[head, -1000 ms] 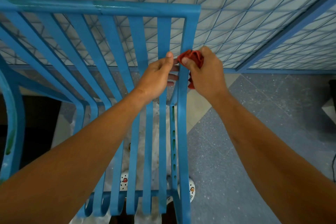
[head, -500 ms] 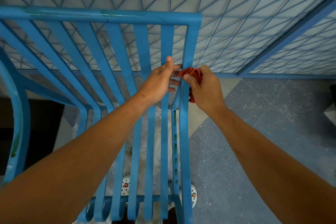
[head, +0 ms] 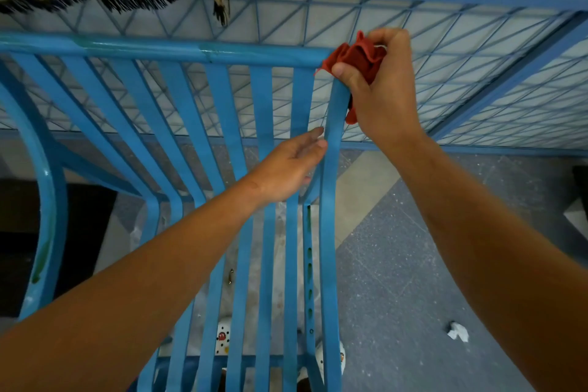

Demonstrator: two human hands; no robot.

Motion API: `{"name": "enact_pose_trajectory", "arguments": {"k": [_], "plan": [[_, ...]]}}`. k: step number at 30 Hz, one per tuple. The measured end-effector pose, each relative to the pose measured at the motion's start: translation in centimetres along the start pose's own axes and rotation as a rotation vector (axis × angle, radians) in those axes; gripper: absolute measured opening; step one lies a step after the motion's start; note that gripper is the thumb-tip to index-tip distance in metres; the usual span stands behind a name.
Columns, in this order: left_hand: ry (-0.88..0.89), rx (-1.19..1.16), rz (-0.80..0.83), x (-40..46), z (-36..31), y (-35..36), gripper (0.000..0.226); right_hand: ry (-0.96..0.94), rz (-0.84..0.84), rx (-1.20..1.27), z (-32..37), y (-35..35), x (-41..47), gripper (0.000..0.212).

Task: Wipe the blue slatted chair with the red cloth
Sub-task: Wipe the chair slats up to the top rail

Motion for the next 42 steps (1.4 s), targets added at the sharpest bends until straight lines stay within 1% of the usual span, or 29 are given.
{"name": "enact_pose_trajectory", "arguments": {"k": [2, 5, 7, 9, 11, 13, 16, 20, 24, 26, 31, 35, 38, 42], "plan": [[0.054, 0.11, -0.023, -1.1, -0.9, -1.2, 0.056, -0.095, -0.014, -0.04, 1.1, -0.7, 0.1, 0.056], [0.187, 0.225, -0.194, -3.2, -3.1, -4.5, 0.04, -0.238, 0.004, -0.178, 2.8, -1.2, 0.9, 0.048], [0.284, 0.276, -0.346, -5.0, -4.5, -7.3, 0.026, -0.295, 0.099, -0.277, 3.9, -0.7, 1.4, 0.041], [0.379, 0.44, -0.499, -6.9, -5.8, -10.3, 0.019, -0.329, 0.207, -0.367, 4.5, 0.4, 1.8, 0.037], [0.442, 0.611, -0.616, -8.4, -7.0, -13.1, 0.02, -0.322, 0.287, -0.44, 4.9, 1.4, 2.4, 0.034], [0.485, 0.753, -0.681, -9.4, -8.0, -15.6, 0.026, -0.32, 0.336, -0.497, 5.5, 2.2, 2.8, 0.033], [0.503, 0.94, -0.68, -9.2, -8.4, -18.6, 0.035, -0.328, 0.368, -0.515, 6.4, 2.9, 2.8, 0.033], [0.434, 1.023, -0.602, -8.0, -8.4, -20.6, 0.047, -0.364, 0.386, -0.548, 6.2, 2.4, 2.7, 0.03], [0.38, 1.02, -0.544, -7.0, -8.5, -21.5, 0.044, -0.285, 0.391, -0.55, 5.3, 0.4, 3.1, 0.027], [0.375, 1.024, -0.522, -6.7, -8.7, -22.0, 0.042, -0.275, 0.399, -0.556, 5.5, 0.7, 3.3, 0.025], [0.396, 0.989, -0.511, -6.1, -9.0, -22.5, 0.039, -0.328, 0.434, -0.607, 7.3, 4.1, 3.3, 0.025], [0.394, 0.987, -0.516, -6.0, -9.1, -22.5, 0.039, -0.361, 0.444, -0.587, 8.4, 6.1, 2.9, 0.026], [0.379, 0.999, -0.51, -5.8, -9.2, -22.6, 0.038, -0.333, 0.459, -0.596, 7.7, 4.6, 3.0, 0.022], [0.373, 0.942, -0.514, -5.8, -9.1, -22.6, 0.036, -0.258, 0.449, -0.59, 6.3, 1.7, 3.0, 0.024]]}}
Point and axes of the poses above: each hand's wrist, its own x-axis towards the middle knuckle, its own y-axis out of the palm, z = x × y, the point moved 4 cm from there along x, towards the middle knuckle, and after that the axes turned 3 degrees about z, right-handed, at the moved point
